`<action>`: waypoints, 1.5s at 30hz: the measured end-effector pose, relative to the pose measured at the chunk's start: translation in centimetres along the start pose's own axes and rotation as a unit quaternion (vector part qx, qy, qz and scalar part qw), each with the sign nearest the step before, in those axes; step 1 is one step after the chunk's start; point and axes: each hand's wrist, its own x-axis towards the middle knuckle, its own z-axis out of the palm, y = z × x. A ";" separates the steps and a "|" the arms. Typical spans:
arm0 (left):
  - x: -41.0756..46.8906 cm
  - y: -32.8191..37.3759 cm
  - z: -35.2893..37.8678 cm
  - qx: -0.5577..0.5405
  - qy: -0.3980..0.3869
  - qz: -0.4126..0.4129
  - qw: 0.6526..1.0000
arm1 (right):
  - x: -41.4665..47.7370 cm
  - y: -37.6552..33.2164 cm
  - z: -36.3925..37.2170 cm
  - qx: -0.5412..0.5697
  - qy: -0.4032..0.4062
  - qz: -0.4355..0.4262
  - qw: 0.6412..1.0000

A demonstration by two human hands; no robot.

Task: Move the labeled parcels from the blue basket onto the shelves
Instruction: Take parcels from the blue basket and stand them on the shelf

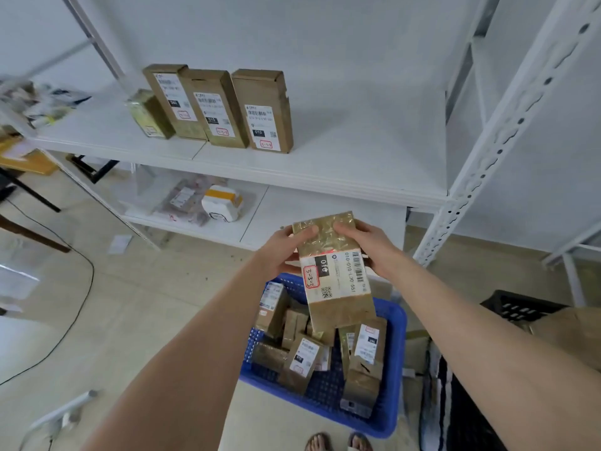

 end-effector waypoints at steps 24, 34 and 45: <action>-1.8 -1.5 -1.2 -0.083 0.271 0.094 0.954 | -1.8 1.2 1.9 0.159 0.109 0.050 0.980; -3.8 -1.2 -5.2 -0.042 0.299 0.107 0.947 | -0.9 0.4 8.0 0.047 0.212 -0.024 0.976; -4.4 -1.1 -21.0 0.133 0.285 0.139 0.939 | 1.8 -1.2 22.7 0.069 0.273 -0.050 0.958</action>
